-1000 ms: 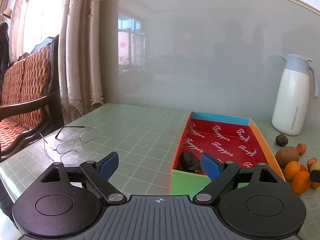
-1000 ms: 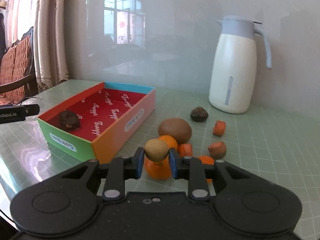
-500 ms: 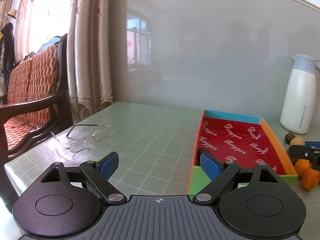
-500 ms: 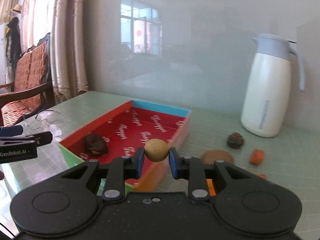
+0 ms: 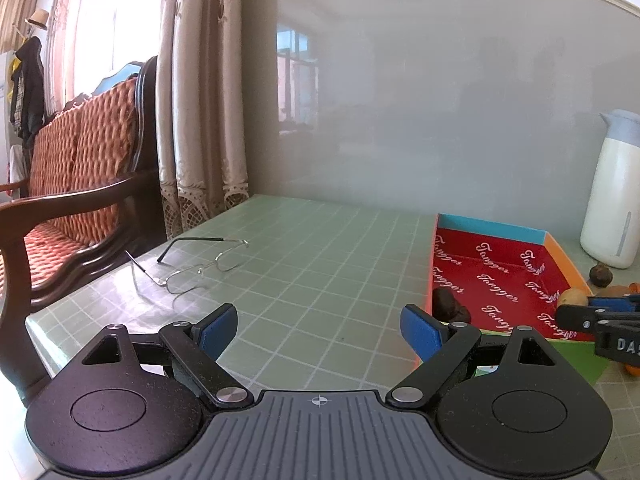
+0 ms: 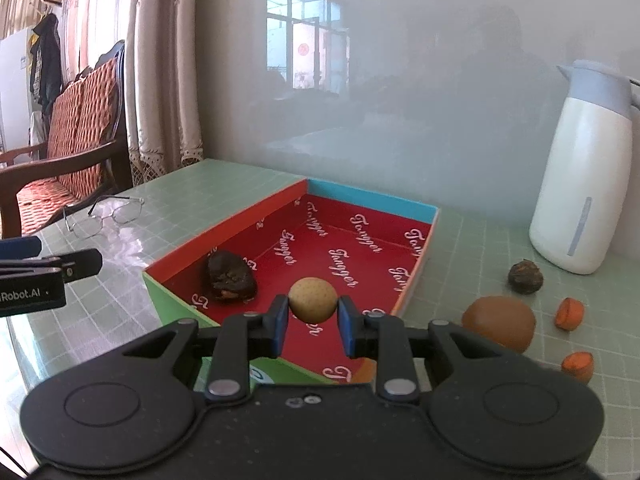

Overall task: Organize fruits
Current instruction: 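Carry the tan fruit into the red box and open the right gripper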

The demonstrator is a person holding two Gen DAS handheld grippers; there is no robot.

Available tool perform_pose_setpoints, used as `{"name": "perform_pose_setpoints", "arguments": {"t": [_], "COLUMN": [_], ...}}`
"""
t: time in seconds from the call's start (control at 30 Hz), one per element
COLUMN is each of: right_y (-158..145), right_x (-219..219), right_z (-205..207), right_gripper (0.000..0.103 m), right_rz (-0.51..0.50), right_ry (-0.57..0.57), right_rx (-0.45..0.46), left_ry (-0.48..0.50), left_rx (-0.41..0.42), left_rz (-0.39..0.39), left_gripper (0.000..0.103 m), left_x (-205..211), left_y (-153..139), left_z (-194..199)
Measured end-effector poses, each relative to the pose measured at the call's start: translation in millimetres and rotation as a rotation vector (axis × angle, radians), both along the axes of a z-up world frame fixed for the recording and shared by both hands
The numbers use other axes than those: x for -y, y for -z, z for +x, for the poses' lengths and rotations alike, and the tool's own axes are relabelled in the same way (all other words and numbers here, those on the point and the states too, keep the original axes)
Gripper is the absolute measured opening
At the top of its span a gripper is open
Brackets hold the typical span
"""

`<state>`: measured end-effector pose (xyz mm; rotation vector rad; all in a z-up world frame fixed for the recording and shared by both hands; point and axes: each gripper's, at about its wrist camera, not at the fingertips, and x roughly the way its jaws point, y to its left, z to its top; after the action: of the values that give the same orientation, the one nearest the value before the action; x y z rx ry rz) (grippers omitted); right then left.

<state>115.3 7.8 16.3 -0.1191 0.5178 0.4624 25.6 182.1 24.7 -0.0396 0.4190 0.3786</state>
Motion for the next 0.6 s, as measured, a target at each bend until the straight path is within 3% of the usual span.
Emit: {"name": "perform_pose_setpoints", "arguments": {"t": [0.23, 0.33, 0.4, 0.53, 0.6], "right_y": [0.9, 3.8, 1.6, -6.0, -8.9], "right_x": [-3.9, -3.7, -0.8, 12.0, 21.0], "right_z": [1.0, 1.6, 0.0, -4.1, -6.1], "right_gripper": [0.028, 0.041, 0.056, 0.061, 0.071], "right_rz": [0.003, 0.002, 0.016, 0.069, 0.086], "right_ry": [-0.007, 0.000, 0.003, 0.023, 0.041], "right_rx": [-0.009, -0.021, -0.012, 0.020, 0.036], "left_ry": [0.005, 0.007, 0.008, 0.008, 0.013], "left_rx": [-0.003, -0.006, -0.007, -0.006, -0.004], "left_rz": [0.010, 0.016, 0.019, 0.015, 0.007], "left_gripper": [0.088, 0.088, 0.088, 0.088, 0.088], "left_x": [4.0, 5.1, 4.9, 5.6, 7.3], "left_y": [0.8, 1.1, 1.0, 0.8, 0.2], "left_z": [0.8, 1.2, 1.6, 1.7, 2.2]}}
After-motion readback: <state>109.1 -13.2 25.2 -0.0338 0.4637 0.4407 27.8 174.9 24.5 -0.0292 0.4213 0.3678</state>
